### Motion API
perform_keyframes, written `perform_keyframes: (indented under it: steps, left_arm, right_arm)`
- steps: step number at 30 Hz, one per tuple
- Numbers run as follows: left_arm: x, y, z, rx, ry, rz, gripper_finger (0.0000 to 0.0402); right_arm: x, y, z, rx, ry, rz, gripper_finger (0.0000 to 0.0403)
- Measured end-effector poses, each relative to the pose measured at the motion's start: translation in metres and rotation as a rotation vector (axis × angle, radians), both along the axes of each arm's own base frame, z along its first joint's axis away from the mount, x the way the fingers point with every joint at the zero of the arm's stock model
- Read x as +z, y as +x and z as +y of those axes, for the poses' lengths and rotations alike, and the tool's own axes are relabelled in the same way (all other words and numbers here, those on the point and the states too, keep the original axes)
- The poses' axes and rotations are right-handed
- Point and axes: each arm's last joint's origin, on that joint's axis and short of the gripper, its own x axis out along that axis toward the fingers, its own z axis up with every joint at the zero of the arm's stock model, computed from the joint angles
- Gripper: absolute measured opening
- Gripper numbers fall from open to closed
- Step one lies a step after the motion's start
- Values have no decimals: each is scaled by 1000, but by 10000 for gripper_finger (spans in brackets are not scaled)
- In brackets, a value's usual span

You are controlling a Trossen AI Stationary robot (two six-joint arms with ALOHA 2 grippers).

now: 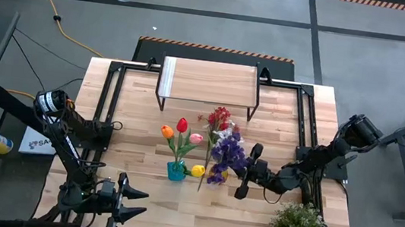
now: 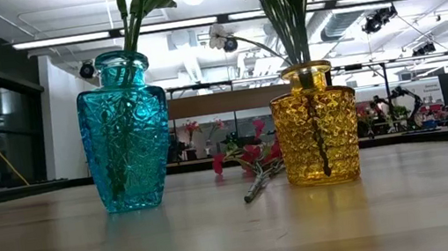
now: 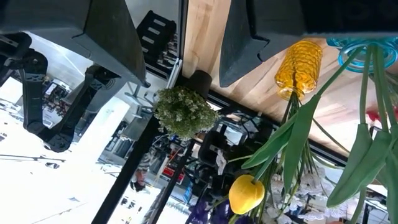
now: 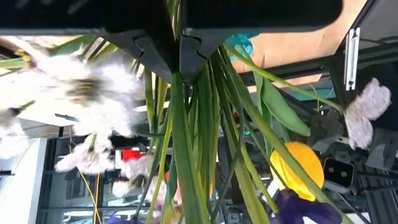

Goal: Pick and place flowers into a vace then onto a shelf
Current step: Put the purple flowers into the yellow vase

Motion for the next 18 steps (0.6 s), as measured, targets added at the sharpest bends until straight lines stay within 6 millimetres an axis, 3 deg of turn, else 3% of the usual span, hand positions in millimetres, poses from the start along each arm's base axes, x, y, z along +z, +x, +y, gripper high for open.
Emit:
perform_keyframes:
  steps: [18]
  left_arm:
    - [0, 0, 0, 0, 1, 0, 239]
  right_arm:
    - [-10, 1, 3, 99, 163, 31, 25]
